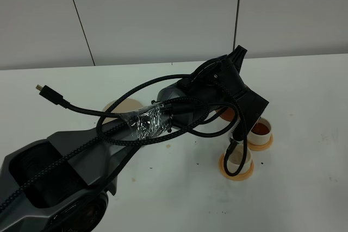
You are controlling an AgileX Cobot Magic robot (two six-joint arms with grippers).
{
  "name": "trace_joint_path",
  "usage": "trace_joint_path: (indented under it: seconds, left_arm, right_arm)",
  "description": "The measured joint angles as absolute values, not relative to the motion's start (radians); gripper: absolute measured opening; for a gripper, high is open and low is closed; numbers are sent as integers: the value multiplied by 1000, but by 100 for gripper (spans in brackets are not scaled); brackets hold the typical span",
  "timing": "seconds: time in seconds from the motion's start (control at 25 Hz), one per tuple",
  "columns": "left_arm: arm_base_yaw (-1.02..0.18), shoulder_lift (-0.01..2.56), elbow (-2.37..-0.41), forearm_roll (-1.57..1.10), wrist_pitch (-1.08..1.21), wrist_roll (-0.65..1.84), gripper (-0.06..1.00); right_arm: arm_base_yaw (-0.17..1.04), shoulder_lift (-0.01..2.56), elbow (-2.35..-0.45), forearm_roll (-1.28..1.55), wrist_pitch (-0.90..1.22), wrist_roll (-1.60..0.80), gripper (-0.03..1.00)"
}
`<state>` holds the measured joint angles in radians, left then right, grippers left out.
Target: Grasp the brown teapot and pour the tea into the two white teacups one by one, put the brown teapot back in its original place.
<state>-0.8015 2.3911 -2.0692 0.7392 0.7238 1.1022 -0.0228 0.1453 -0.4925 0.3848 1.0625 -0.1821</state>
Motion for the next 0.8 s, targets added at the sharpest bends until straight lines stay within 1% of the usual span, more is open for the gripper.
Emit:
trace_joint_path:
  seconds: [0.8]
  left_arm:
    - [-802,2391,-2069,740,725,1101,17]
  right_arm:
    - [-23,145,-493,385,1062,-182,31]
